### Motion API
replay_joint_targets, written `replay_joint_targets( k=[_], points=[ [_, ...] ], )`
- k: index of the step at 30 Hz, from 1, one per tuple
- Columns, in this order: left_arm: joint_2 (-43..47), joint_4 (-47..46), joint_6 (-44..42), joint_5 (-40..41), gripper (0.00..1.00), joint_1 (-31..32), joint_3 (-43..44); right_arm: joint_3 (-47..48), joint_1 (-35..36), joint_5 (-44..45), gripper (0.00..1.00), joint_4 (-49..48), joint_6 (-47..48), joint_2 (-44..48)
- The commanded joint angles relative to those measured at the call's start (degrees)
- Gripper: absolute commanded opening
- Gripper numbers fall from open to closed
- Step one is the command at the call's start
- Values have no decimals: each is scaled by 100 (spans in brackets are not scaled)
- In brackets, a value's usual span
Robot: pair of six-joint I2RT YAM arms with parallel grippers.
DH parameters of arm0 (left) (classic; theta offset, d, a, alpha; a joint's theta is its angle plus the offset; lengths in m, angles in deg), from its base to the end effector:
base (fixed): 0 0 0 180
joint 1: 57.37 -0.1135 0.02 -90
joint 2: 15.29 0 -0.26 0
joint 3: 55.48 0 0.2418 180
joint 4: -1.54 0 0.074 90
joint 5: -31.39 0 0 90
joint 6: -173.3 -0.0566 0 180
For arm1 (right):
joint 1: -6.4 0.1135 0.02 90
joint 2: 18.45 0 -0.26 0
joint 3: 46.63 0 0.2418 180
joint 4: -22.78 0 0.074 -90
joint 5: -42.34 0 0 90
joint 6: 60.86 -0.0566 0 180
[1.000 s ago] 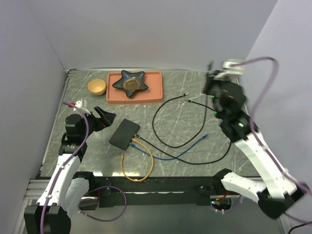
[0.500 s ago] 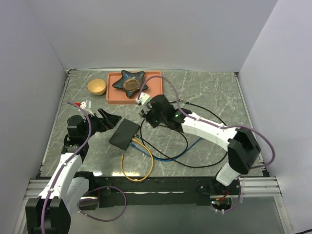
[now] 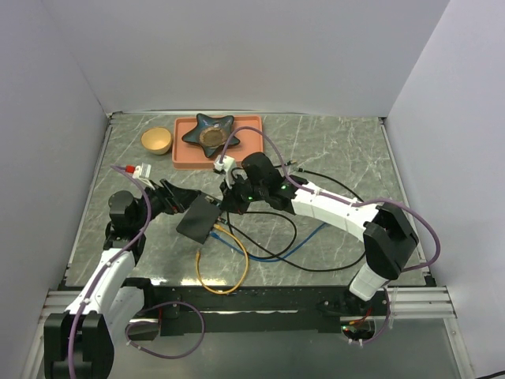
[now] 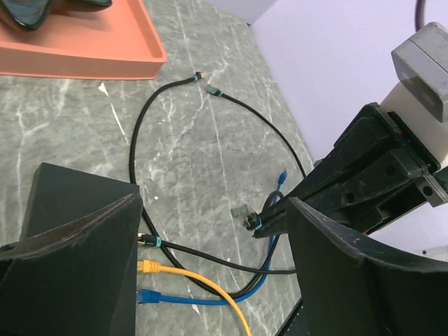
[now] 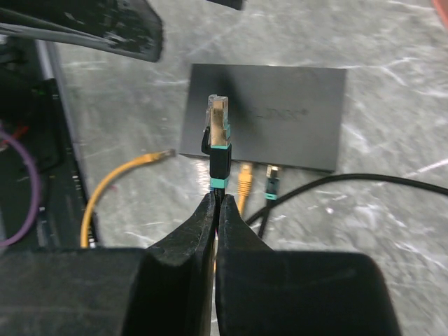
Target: Insert the plug into the switch port
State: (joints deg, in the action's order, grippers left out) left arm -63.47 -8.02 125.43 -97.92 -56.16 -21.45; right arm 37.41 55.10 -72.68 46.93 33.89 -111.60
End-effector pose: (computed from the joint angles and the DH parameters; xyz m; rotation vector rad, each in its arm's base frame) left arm 0.1977 -0.0400 0.2387 -0.0681 1.7591 -1.1248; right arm 0.2314 0.2996 0.2661 -1.2335 1.8596 0.9036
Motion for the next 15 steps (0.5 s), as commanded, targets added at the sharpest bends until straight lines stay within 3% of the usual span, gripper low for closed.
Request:
replay_joint_targets(
  k=[1, 9, 15],
  points=[
    [-24, -501, 86, -279, 88, -25, -7, 82, 7, -505, 0, -310, -273, -37],
    [28, -1035, 129, -735, 82, -16, -129, 363, -45, -1075, 0, 32, -98, -248],
    [344, -1659, 199, -1087, 80, 142, -314, 434, -441, -2366, 0, 77, -88, -292]
  ],
)
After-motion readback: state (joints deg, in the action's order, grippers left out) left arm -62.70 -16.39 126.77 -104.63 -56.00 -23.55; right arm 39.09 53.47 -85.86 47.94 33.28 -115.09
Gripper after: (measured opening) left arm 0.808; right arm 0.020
